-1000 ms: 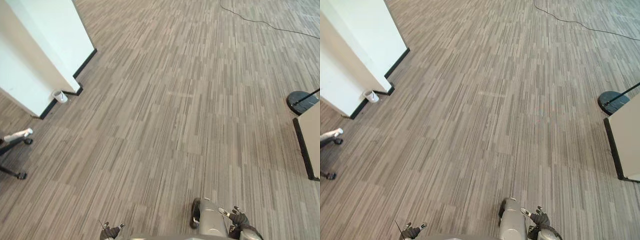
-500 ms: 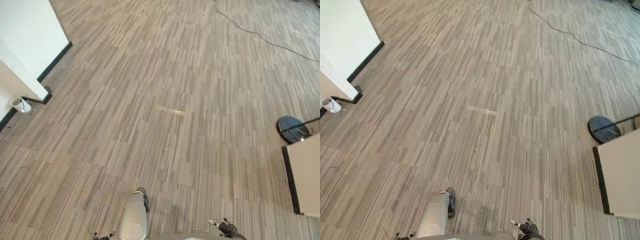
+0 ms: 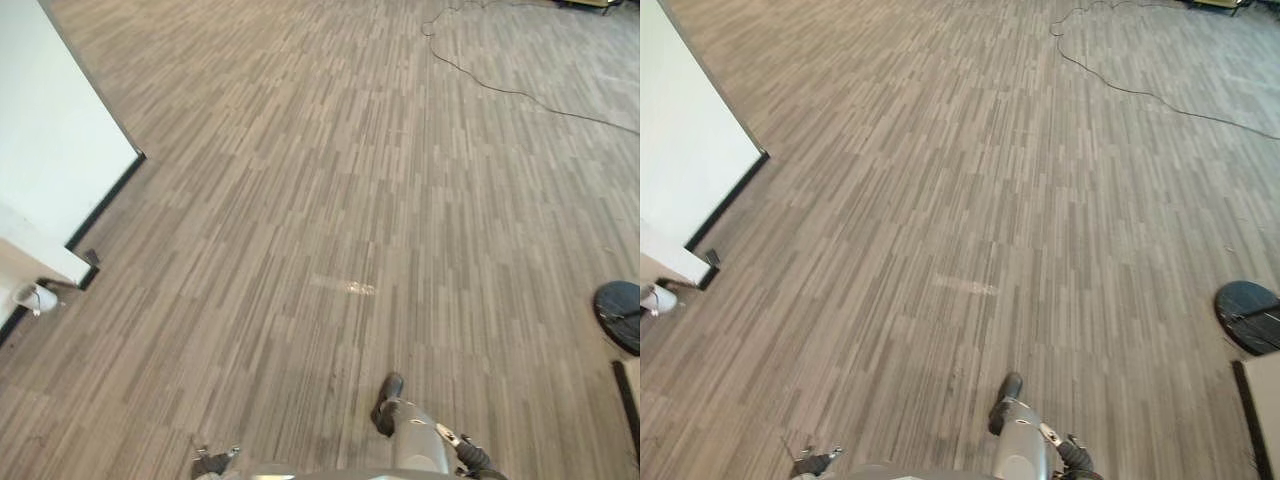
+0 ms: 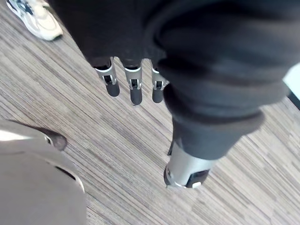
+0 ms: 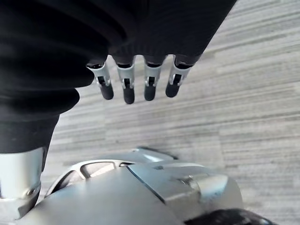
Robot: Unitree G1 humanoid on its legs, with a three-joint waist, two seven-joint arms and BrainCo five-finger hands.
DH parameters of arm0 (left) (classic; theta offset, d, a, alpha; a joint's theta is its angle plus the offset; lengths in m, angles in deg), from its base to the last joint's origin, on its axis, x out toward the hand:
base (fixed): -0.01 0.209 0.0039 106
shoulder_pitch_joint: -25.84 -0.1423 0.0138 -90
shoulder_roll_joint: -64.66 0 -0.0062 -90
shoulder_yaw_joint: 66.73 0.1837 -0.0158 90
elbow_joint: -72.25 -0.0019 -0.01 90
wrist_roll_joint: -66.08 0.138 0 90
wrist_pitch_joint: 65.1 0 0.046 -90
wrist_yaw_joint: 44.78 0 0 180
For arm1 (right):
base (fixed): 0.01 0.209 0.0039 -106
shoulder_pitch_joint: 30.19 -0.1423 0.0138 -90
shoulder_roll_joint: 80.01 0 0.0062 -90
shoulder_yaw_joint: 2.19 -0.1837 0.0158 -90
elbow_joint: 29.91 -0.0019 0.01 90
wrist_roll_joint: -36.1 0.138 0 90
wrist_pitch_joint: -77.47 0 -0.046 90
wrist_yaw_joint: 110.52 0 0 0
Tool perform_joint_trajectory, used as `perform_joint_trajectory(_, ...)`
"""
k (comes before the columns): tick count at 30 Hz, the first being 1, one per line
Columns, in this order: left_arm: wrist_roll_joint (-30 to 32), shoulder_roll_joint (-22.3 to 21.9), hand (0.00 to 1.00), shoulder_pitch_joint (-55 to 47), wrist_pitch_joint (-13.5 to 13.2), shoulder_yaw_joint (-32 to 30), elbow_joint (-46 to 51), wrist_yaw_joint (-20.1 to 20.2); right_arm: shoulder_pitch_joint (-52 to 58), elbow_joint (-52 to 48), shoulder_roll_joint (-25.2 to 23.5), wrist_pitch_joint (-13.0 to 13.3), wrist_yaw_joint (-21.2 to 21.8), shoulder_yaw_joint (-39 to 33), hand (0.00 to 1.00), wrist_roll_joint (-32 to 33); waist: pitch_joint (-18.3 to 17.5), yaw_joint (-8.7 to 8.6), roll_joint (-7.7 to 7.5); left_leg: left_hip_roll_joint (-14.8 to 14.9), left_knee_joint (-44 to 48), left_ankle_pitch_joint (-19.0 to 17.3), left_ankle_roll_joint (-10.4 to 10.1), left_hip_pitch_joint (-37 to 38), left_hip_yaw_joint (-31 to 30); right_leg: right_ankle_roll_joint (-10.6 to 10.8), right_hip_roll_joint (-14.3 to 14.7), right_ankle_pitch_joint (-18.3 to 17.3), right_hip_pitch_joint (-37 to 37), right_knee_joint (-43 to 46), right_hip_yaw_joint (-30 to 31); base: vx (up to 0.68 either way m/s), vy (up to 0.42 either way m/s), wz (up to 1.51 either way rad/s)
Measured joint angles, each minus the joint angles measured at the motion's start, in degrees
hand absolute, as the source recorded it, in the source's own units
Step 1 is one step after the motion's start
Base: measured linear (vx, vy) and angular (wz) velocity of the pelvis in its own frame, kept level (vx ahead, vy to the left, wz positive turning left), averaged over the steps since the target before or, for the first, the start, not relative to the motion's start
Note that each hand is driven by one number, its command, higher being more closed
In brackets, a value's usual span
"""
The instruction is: Organize washtable
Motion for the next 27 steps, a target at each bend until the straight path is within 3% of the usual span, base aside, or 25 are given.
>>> perform_joint_trajectory(1, -0.2, 0.2, 0.0, -0.1, 0.1, -0.5, 0.2, 0.0, 0.0, 0.7, -0.1, -0.3, -0.1, -0.3, 0.0, 0.0, 0.3, 0.05, -0.29, 2.6, 5.4, -3.9, 5.0, -3.5, 2.9, 0.5, 1.5, -1.0, 4.3, -2.6, 0.6, 0.64, -0.058, -0.15)
perform_joint_trajectory(3, -0.5, 0.6, 0.0, -0.6, -0.1, -0.4, 1.7, -0.1, -0.5, 0.8, -0.5, -0.6, -0.2, 0.7, 0.0, -0.1, 0.4, 0.19, -1.84, 1.1, 2.9, -8.3, 5.7, -9.2, 5.5, 1.0, 2.0, -1.3, 10.3, -8.1, 1.6, 0.49, -0.002, -0.16)
perform_joint_trajectory(5, -0.6, 1.3, 0.0, -1.0, -0.1, 1.0, 2.2, -0.1, -1.8, 1.4, -0.7, -0.6, -0.3, 1.9, 0.0, -0.1, 0.4, 0.69, -3.93, -3.5, -12.4, -10.0, 5.7, -15.5, 6.9, 1.8, 1.0, -1.4, 13.6, -12.1, 4.1, 0.46, 0.099, -0.57)
perform_joint_trajectory(6, -0.9, 1.4, 0.0, -1.6, -0.1, 1.3, 2.8, -0.2, -2.8, 1.7, -0.9, -0.2, -0.3, 2.0, 0.0, -0.1, 0.7, 1.06, -4.54, -5.7, -25.7, -9.4, 5.0, -17.2, 5.7, 3.5, 0.3, -2.1, 14.0, -12.4, 5.7, 0.35, 0.16, -0.79)
perform_joint_trajectory(7, -1.1, 1.5, 0.0, -1.8, -0.1, 1.8, 2.8, -0.2, -2.9, 1.6, -1.0, 0.0, -0.4, 2.0, 0.0, -0.1, 0.7, 1.46, -4.54, -6.9, -33.0, -8.4, 3.9, -17.4, 4.2, 4.8, 0.1, -2.8, 14.3, -12.3, 6.6, 0.43, 0.257, -0.99)
perform_joint_trajectory(8, -2.3, 1.7, 0.0, -2.0, -0.1, 2.6, 2.8, -0.4, -2.6, 1.9, -0.9, 0.5, -0.6, 2.2, 0.0, -0.1, 0.5, 2.6, -4.62, -9.1, -42.0, -0.5, 2.2, -16.4, 0.4, 7.0, -0.7, -4.3, 15.0, -11.7, 9.1, 0.57, 0.317, -1.04)
perform_joint_trajectory(9, -3.0, 2.5, 0.0, -2.6, -0.6, 3.2, 3.0, -0.8, -2.3, 2.2, -1.6, 0.6, -1.4, 3.4, 0.0, -0.1, 0.4, 3.46, -6.14, -12.0, -42.6, 1.0, 4.7, -14.5, 0.2, 8.1, -2.1, -4.8, 15.3, -11.2, 11.9, 0.5, 0.266, -0.8)
perform_joint_trajectory(10, -3.2, 3.0, 0.0, -2.4, -1.0, 3.8, 3.4, -1.4, -2.3, 2.1, -2.1, 0.7, -1.4, 4.2, 0.0, -0.1, 0.1, 2.59, -7.43, -12.7, -41.6, -0.8, 4.3, -14.8, 0.0, 8.1, -2.7, -4.8, 15.3, -10.6, 11.7, 0.63, 0.227, -0.43)
perform_joint_trajectory(11, -4.3, 3.5, 0.0, -1.8, -1.9, 4.8, 4.6, -1.4, -2.4, 2.1, -2.6, 0.9, -1.4, 4.5, 0.0, -0.1, 0.1, 2.07, -8.61, -13.2, -36.7, -4.9, 4.5, -15.8, -0.2, 8.0, -3.8, -4.7, 14.0, -6.5, 11.5, 0.49, 0.202, -0.2)
perform_joint_trajectory(12, -4.6, 4.2, 0.0, -1.9, -1.9, 5.7, 4.7, -1.4, -2.3, 2.1, -2.7, 0.9, -1.5, 4.8, 0.0, -0.7, 0.2, 1.77, -8.85, -13.9, -30.5, -9.2, 7.0, -15.6, -0.3, 9.0, -6.1, -5.2, 12.1, 2.0, 12.7, 0.58, 0.241, -0.31)
perform_joint_trajectory(13, -4.7, 4.3, 0.0, -1.9, -1.9, 5.9, 4.7, -1.4, -2.3, 2.1, -2.8, 0.9, -1.5, 4.8, 0.0, -0.7, 0.3, 1.79, -9.01, -13.9, -29.8, -10.0, 7.1, -15.2, 0.1, 9.0, -6.8, -5.2, 11.5, 3.9, 12.9, 0.44, 0.201, -0.42)
perform_joint_trajectory(14, -4.7, 4.9, 0.0, -2.0, -2.0, 6.8, 4.7, -1.5, -2.3, 2.3, -2.9, 0.8, -1.4, 4.8, 0.0, -0.7, 0.4, 1.95, -9.76, -14.6, -28.2, -12.0, 8.7, -12.8, 2.6, 9.5, -10.2, -3.3, 8.8, 12.4, 13.4, 0.44, 0.125, -0.45)
perform_joint_trajectory(15, -4.5, 5.2, 0.0, -2.1, -2.0, 7.8, 4.9, -1.3, -2.6, 2.1, -2.3, 0.8, -1.2, 4.8, 0.0, -0.7, 0.6, 1.86, -9.29, -14.8, -29.3, -13.3, 9.9, -9.5, 4.4, 9.7, -12.3, -1.0, 6.1, 19.2, 13.1, 0.42, 0.104, -0.53)
perform_joint_trajectory(17, -4.4, 5.6, 0.0, -1.7, -2.1, 9.8, 5.2, -1.3, -2.9, 1.6, -1.3, 0.8, -1.2, 5.2, 0.0, -0.5, 0.9, 1.71, -7.74, -14.1, -34.9, -13.3, 9.6, -4.1, 5.6, 8.3, -12.4, -5.1, 3.0, 19.8, 9.1, 0.38, 0.041, -0.62)
perform_joint_trajectory(18, -4.3, 5.4, 0.0, -1.7, -2.2, 11.1, 6.0, -1.3, -3.1, 0.9, -0.5, 0.9, -1.2, 5.5, 0.0, 0.0, 0.7, 1.71, -6.3, -12.7, -38.6, -12.7, 8.7, -1.2, 7.0, 7.6, -10.8, -6.6, 0.6, 15.9, 5.3, 0.42, -0.033, -0.7)
perform_joint_trajectory(20, -3.6, 5.3, 0.0, -1.7, -2.8, 12.6, 7.4, -1.3, -3.1, -0.5, -0.2, 0.9, -1.4, 5.6, 0.0, 0.3, 0.6, 1.37, -5.11, -11.6, -41.3, -12.1, 7.7, 0.6, 7.6, 7.3, -8.7, -5.6, -1.5, 6.8, 2.1, 0.33, -0.074, -0.33)
perform_joint_trajectory(21, -2.8, 5.8, 0.0, -1.7, -3.4, 13.9, 8.5, -1.1, -2.6, -0.6, -0.8, 0.9, -1.5, 5.7, 0.0, 0.5, -0.1, 0.34, -6.34, -12.8, -42.3, -11.7, 6.8, 1.4, 7.7, 5.2, -7.3, 3.7, -1.4, -6.6, 1.2, 0.27, -0.086, 0.05)
perform_joint_trajectory(22, -2.7, 6.4, 0.0, -1.8, -3.5, 13.9, 8.9, -1.0, -2.2, -0.6, -1.6, 0.9, -1.6, 5.8, 0.0, 0.5, -0.5, 0.26, -7.58, -13.9, -42.5, -11.7, 6.7, 1.8, 7.6, 3.8, -7.3, 10.6, -1.6, -10.1, 2.0, 0.34, -0.13, 0.1)
perform_joint_trajectory(24, -2.2, 4.3, 0.0, -1.6, -3.8, 14.6, 9.0, -0.8, -1.8, -0.5, -0.1, 0.8, -1.6, 5.8, 0.0, 0.4, -2.0, 0.17, -4.2, -12.2, -44.3, -10.5, 4.3, 2.6, 6.4, 4.9, -4.6, 10.5, 0.9, -13.3, 2.1, 0.32, -0.13, -0.04)
perform_joint_trajectory(25, -2.2, 3.4, 0.0, -1.7, -4.3, 15.1, 9.2, -0.6, -1.6, -0.5, 0.3, 0.9, -1.7, 5.8, 0.0, 0.3, -2.1, 0.29, -4.06, -11.9, -45.2, -10.2, 4.0, 3.0, 6.6, 5.0, -3.9, 10.6, 1.8, -15.3, 1.9, 0.24, -0.076, -0.15)
perform_joint_trajectory(26, -2.2, 1.7, 0.0, -1.7, -4.7, 16.0, 9.3, 0.0, -1.6, -0.5, 1.1, 0.8, -1.8, 5.7, 0.0, 0.1, -3.1, 0.28, -2.09, -11.1, -46.6, -10.0, 3.8, 3.6, 6.3, 5.2, -2.5, 11.2, 2.9, -18.2, 1.3, 0.22, -0.047, -0.05)
perform_joint_trajectory(27, -2.2, 0.5, 0.0, -1.6, -5.0, 16.6, 9.3, 0.2, -1.4, -0.5, 1.4, 0.8, -1.8, 5.6, 0.0, 0.0, -3.6, 0.09, -1.27, -10.7, -47.6, -9.4, 3.4, 4.0, 5.6, 5.2, -1.6, 11.3, 4.0, -19.9, 0.8, 0.22, -0.047, 0.03)
